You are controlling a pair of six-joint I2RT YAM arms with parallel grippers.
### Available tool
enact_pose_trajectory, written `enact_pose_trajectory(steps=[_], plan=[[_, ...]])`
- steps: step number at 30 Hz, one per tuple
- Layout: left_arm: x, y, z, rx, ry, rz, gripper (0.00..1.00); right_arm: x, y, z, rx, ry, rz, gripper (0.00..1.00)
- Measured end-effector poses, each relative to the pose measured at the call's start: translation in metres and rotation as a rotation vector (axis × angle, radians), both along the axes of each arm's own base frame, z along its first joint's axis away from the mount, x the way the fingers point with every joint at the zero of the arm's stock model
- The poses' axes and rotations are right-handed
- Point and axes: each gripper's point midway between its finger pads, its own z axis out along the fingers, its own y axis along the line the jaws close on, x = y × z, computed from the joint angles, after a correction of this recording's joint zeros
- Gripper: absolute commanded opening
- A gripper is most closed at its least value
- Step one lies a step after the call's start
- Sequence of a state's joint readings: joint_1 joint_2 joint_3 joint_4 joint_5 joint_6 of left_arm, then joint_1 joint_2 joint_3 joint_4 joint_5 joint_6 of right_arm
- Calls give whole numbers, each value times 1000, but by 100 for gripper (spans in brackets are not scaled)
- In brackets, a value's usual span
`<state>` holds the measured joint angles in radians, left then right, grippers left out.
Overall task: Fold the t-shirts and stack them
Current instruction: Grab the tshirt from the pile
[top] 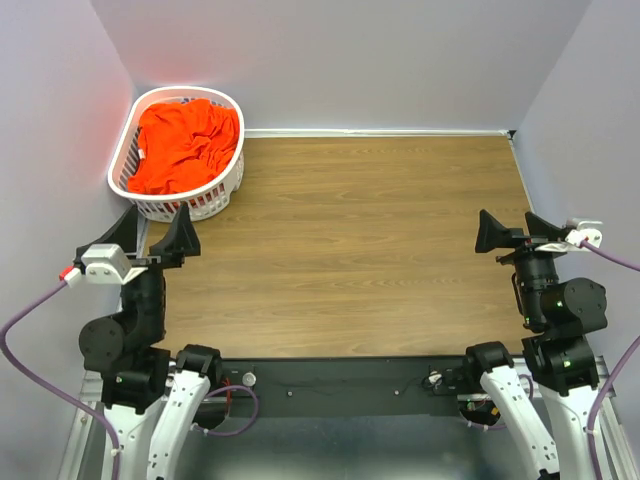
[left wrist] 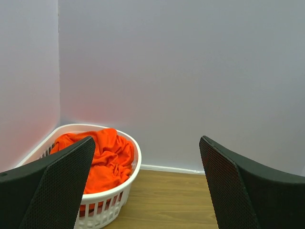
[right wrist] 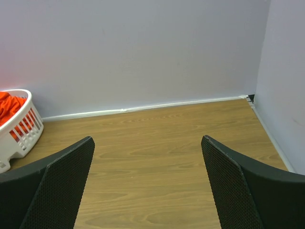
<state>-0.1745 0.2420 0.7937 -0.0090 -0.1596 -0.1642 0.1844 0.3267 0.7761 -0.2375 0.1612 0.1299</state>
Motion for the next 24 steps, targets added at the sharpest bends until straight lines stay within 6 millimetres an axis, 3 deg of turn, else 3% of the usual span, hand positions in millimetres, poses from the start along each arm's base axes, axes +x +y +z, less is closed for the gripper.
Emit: enact_pose_trajectory(steps=[5,11,16,19,22,24], plan=[[21,-2,-10,-22,63,1,98,1,1,-1,18,4,6,100],[74,-10,-36,-67,232,-3,99,12,9,-26,45,71,32,100],[130,-19,-47,-102,387,0,98,18,15,-44,54,116,58,100],[175,-23,-57,-101,497,28,99,15,18,-48,59,115,72,100],[217,-18,-67,-101,590,70,99,13,20,-52,60,114,84,100],[245,-9,-84,-103,661,112,99,12,21,-54,65,115,90,100]])
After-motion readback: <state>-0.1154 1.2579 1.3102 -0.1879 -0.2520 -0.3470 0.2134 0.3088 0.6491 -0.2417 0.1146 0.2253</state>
